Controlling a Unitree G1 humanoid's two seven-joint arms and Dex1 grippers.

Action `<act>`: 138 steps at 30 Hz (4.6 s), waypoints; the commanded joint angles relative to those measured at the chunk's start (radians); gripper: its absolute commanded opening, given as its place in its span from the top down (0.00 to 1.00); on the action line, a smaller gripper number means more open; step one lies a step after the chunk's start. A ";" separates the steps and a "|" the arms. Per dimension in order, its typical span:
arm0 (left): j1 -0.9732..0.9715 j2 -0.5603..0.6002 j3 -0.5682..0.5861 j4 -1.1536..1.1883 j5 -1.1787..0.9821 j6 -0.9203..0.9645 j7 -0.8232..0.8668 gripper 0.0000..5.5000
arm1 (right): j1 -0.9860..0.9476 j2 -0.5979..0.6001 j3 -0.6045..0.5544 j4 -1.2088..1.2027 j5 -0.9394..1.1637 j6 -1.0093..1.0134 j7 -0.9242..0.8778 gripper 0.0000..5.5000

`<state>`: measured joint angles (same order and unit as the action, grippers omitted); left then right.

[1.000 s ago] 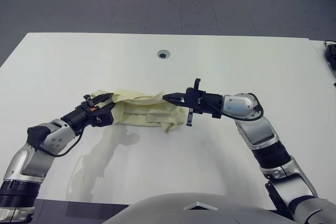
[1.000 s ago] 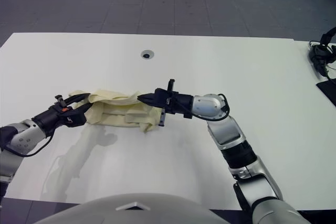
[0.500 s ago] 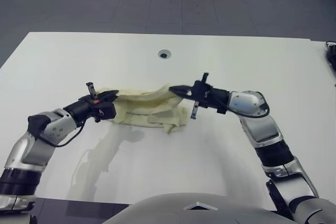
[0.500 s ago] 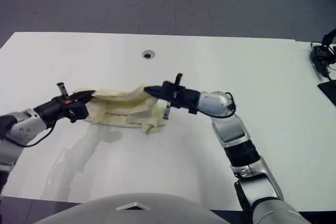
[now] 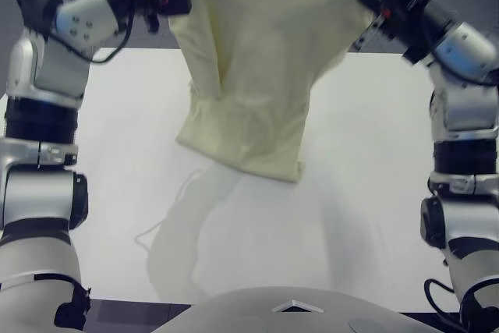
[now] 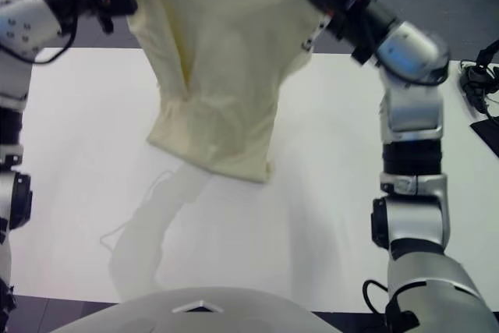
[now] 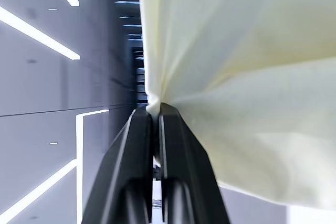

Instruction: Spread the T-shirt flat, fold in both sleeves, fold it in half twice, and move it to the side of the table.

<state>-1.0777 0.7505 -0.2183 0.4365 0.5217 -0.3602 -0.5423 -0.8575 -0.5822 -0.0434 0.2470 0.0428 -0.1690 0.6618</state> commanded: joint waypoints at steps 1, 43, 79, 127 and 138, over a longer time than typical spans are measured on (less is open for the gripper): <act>-0.125 -0.045 -0.035 0.160 0.090 -0.013 0.157 1.00 | -0.133 -0.035 -0.017 0.141 -0.036 -0.057 -0.039 1.00; 1.537 0.298 0.307 -1.244 -0.304 0.071 -0.381 1.00 | 1.140 -0.258 0.042 -0.926 0.462 0.173 0.482 1.00; -0.268 -0.124 0.003 0.197 -0.108 0.011 -0.064 1.00 | -0.291 -0.098 -0.068 0.331 0.024 -0.177 -0.061 1.00; 1.641 0.261 0.164 -1.237 -0.249 0.191 -0.549 1.00 | 1.286 -0.256 0.056 -0.796 0.397 0.185 0.562 1.00; 1.760 0.292 0.177 -1.252 -0.282 0.214 -0.568 0.92 | 1.326 -0.324 0.005 -0.740 0.411 0.177 0.628 0.68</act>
<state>0.6705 1.0314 -0.0497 -0.8207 0.2413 -0.1531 -1.1056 0.4805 -0.8996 -0.0047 -0.5087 0.4358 0.0163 1.2900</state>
